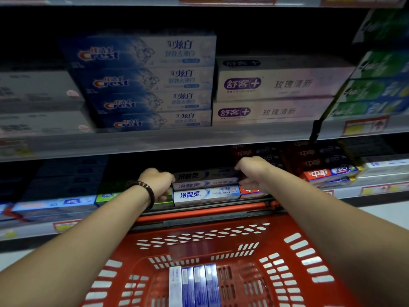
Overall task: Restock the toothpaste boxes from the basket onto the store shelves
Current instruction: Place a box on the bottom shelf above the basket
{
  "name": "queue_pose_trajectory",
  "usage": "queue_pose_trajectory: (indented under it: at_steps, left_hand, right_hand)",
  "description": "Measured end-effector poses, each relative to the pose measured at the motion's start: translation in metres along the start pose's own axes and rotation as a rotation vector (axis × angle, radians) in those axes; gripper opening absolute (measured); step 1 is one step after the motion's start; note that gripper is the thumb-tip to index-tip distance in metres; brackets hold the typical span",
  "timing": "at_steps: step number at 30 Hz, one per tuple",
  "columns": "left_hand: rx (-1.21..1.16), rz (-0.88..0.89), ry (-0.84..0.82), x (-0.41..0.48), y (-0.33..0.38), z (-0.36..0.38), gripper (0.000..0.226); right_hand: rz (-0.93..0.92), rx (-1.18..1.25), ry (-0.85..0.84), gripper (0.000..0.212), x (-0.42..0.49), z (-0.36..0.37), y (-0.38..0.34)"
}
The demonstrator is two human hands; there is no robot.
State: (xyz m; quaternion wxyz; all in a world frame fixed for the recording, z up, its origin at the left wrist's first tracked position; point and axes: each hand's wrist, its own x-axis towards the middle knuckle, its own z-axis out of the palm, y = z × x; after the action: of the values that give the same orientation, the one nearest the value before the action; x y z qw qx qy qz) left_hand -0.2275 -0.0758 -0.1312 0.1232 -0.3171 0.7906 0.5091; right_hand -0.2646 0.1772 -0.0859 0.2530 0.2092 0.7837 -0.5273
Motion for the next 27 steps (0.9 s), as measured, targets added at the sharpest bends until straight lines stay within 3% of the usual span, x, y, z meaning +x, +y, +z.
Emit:
queue_pose_trajectory:
  at_steps: [16,21,27]
  left_hand:
    - [-0.043,-0.045,0.008,-0.011,0.013,-0.011,0.010]
    - [-0.064,0.013,0.024,-0.022,0.025,-0.023,0.009]
    - [-0.034,0.075,-0.018,-0.055,0.039,-0.033,0.007]
  right_hand:
    - [-0.051,-0.105,0.064,0.019,-0.003,-0.006,-0.008]
    - [-0.108,-0.092,0.073,0.021,-0.014,-0.016,-0.019]
    - [-0.140,-0.087,0.058,0.003,-0.043,-0.020,-0.017]
